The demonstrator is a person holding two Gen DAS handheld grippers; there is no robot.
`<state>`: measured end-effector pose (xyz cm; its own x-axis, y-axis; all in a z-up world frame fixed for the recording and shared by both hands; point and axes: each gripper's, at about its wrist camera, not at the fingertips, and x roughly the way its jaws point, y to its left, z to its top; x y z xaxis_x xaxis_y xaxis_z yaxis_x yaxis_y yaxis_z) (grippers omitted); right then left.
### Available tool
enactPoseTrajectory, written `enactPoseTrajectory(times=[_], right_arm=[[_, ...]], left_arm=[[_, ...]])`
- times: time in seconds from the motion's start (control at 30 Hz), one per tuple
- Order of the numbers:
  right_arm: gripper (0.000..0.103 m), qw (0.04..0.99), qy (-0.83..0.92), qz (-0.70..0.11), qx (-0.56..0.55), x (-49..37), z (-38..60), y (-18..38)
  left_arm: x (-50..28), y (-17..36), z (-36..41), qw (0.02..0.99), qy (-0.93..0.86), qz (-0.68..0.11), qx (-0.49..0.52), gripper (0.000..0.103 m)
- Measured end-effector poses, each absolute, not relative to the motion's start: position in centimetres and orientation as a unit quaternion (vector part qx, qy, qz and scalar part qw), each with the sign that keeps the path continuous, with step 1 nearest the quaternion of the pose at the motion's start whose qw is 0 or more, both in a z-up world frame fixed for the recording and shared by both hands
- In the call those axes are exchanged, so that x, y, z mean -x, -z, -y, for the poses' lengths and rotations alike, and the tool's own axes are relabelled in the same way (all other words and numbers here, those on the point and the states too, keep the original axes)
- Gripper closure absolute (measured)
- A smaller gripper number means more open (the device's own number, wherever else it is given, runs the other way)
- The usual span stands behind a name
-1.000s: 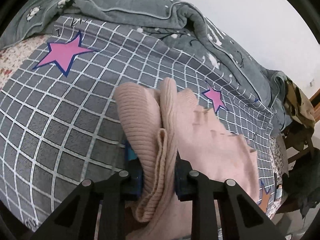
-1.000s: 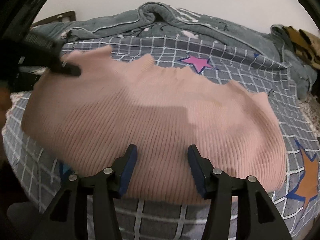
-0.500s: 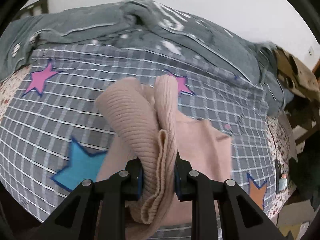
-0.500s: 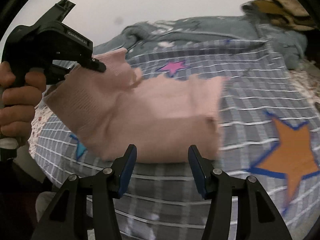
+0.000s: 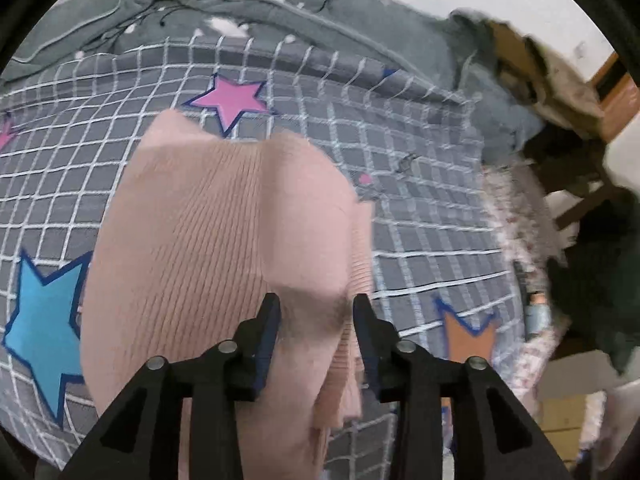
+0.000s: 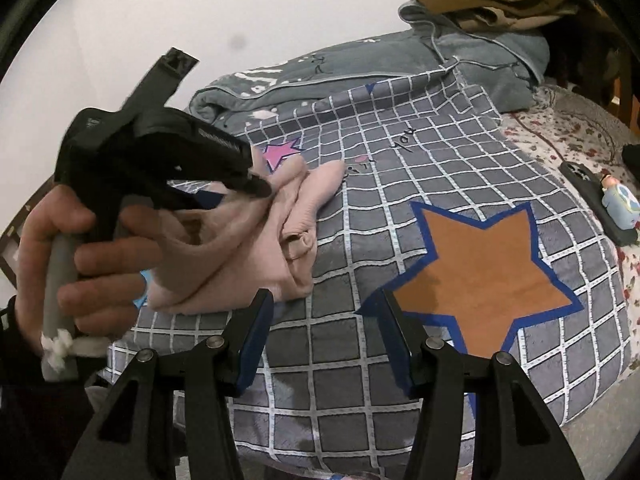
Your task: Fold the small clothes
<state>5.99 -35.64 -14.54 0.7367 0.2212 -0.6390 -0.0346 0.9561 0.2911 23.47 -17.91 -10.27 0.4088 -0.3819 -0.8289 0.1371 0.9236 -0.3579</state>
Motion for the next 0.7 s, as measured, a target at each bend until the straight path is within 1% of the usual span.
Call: enactPoseTrajectory(times=[0.03,0.07,0.1,0.2,0.23,0.3,0.43,0.5,0.53,0.57,0.6,0.63,0.67,0.7], right_arm=[[0.050,0.923,-0.077,-0.353,-0.132,-6.2,35.5,14.4],[0.050,0.923,-0.086,-0.349,-0.134,-6.2,35.2,14.1],[0.050,0.924,-0.101,-0.343,-0.135,-6.3,34.7,13.7],[0.048,0.925,-0.142,-0.324,-0.139,-6.7,33.3,12.8],[0.046,0.925,-0.156,-0.318,-0.141,-7.0,32.7,12.6],[0.045,0.921,-0.176,-0.314,-0.148,-7.8,31.8,12.3],[0.042,0.914,-0.206,-0.302,-0.173,-9.8,29.8,12.7],[0.042,0.913,-0.198,-0.315,-0.166,-11.3,28.5,13.2],[0.049,0.915,-0.186,-0.323,-0.154,-12.2,27.8,13.6],[0.066,0.917,-0.179,-0.325,-0.143,-12.7,27.3,13.8],[0.075,0.922,-0.168,-0.327,-0.120,-13.2,26.8,14.1],[0.092,0.926,-0.159,-0.328,-0.097,-13.5,26.3,14.3],[0.096,0.928,-0.160,-0.326,-0.085,-13.5,26.2,14.4],[0.096,0.933,-0.158,-0.313,-0.078,-13.0,26.7,14.3]], left_arm=[[-23.2,9.9,17.6,0.834,0.159,-0.514,0.122,0.061],[-22.9,9.2,16.9,0.839,0.161,-0.504,0.126,0.052],[-22.5,8.4,15.7,0.849,0.157,-0.489,0.127,0.046],[-21.6,7.3,13.4,0.872,0.125,-0.461,0.107,0.046],[-21.2,7.2,12.5,0.878,0.113,-0.453,0.100,0.045],[-20.6,7.0,10.5,0.888,0.092,-0.442,0.091,0.045],[-19.7,7.9,6.5,0.889,0.063,-0.443,0.094,0.045],[-19.4,8.6,5.0,0.886,0.058,-0.448,0.104,0.045],[-19.4,8.9,4.4,0.885,0.057,-0.450,0.107,0.045],[-19.2,9.2,3.9,0.884,0.056,-0.452,0.109,0.045],[-19.2,9.4,3.7,0.884,0.056,-0.451,0.110,0.045],[-19.0,9.7,3.6,0.884,0.057,-0.450,0.112,0.045],[-18.9,9.9,3.4,0.885,0.058,-0.449,0.112,0.045],[-18.7,10.2,3.4,0.885,0.059,-0.448,0.110,0.045]])
